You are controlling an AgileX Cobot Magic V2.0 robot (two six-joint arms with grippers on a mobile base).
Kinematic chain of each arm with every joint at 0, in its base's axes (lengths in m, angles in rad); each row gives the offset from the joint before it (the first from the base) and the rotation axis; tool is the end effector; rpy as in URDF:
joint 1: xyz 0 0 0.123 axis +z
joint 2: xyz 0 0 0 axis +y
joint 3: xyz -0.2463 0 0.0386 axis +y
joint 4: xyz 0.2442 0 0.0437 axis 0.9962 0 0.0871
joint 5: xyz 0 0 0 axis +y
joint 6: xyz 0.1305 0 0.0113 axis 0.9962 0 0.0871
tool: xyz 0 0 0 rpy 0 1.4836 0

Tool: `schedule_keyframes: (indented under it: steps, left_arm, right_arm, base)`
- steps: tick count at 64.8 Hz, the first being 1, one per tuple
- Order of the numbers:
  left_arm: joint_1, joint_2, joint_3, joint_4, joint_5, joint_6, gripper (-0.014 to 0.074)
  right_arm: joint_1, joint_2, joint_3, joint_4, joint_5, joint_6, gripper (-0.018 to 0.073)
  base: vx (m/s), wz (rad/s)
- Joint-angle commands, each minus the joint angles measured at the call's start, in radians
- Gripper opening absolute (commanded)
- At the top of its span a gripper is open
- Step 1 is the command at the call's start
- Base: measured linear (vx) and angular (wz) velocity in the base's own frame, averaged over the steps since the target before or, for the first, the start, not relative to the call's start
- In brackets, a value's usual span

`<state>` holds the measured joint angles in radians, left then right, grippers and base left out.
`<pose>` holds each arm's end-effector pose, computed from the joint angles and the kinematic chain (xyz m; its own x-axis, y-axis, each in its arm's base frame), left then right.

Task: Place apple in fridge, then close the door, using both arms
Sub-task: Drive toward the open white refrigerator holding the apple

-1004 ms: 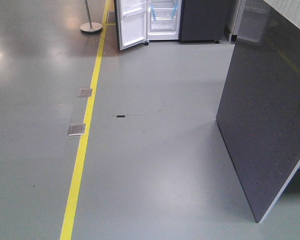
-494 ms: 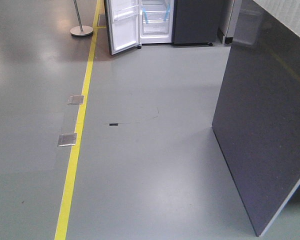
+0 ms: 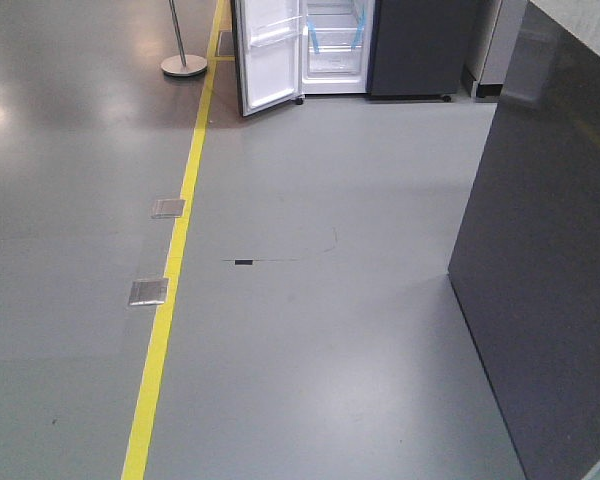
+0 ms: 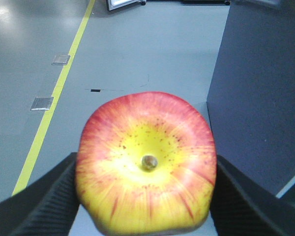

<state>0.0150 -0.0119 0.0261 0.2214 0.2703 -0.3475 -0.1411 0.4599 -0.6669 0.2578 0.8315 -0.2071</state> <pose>0.1263 0.0096 0.1740 -0.1784 -0.1360 -0.9745 -0.0972 0.9880 -0.1200 0.1401 0.0050 0.2958 -0.4914 0.0388 -0.8701 -0.0391 0.9970 0.0665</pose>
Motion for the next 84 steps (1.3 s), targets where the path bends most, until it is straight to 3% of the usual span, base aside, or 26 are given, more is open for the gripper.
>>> schedule_keyframes:
  steps: [1,84]
  left_arm:
    - [-0.008,-0.013,0.021,-0.004,-0.078,-0.006,-0.0006]
    - [-0.008,-0.013,0.021,-0.004,-0.078,-0.006,-0.0006]
  right_arm:
    - [-0.004,0.005,-0.027,0.014,-0.073,-0.003,0.0125]
    - [-0.004,0.005,-0.027,0.014,-0.074,-0.003,0.0125]
  base:
    - [0.16,0.03]
    - [0.17,0.02]
